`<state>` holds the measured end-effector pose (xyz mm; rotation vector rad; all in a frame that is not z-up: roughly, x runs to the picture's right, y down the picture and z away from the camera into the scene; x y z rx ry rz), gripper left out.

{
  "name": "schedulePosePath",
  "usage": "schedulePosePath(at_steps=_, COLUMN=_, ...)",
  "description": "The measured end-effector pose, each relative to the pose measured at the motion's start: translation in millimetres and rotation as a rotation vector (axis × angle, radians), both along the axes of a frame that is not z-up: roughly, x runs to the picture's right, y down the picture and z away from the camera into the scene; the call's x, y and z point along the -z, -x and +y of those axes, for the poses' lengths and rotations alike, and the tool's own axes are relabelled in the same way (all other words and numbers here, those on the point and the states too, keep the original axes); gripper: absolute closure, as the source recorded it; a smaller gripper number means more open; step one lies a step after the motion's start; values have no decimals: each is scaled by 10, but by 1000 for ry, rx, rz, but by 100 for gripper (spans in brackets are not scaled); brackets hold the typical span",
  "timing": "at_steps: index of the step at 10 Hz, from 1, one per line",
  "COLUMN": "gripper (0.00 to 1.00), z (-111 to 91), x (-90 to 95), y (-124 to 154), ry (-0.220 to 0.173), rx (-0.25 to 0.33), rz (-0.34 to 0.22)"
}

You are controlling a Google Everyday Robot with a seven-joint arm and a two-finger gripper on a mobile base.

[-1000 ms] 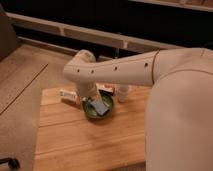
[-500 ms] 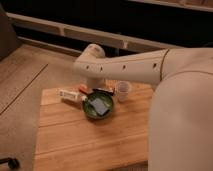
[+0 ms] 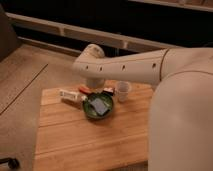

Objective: Push the ceramic bowl across the table

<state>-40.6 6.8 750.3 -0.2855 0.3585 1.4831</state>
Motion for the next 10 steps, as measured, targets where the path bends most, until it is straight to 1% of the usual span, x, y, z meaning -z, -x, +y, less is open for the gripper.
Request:
schedulePosePath(at_steps=1, gripper=100, z=-24, x=-53, y=-34, ry=-4, rx=7, rz=12)
schedulePosePath(at_steps=2, gripper=100, z=-86, x=-201, y=-108, ry=-9, rx=22, rz=43)
schedulePosePath(at_steps=4, gripper=100, z=-176, x=-466, y=-137, ry=-6, rx=48, rz=69)
schedulePosePath(at_steps=5, gripper=100, z=-199, x=-633, y=-168, ry=8, rx=55, rz=84)
schedulePosePath(at_steps=6, gripper=100, z=-181, x=-776, y=-178, ry=29, rx=61, rz=93)
schedulePosePath(at_steps=7, gripper=100, z=-117, x=-886, y=-168, ry=55, rx=67, rz=97)
schedulePosePath(at_steps=8, gripper=100, z=-5, x=-1015, y=-153, ry=92, rx=68, rz=100)
schedulePosePath(at_steps=9, gripper=100, z=24, x=-1051, y=-156, ry=102, rx=68, rz=101)
schedulePosePath(at_steps=10, gripper=100, z=19, x=-1048, y=-155, ry=101, rx=67, rz=101)
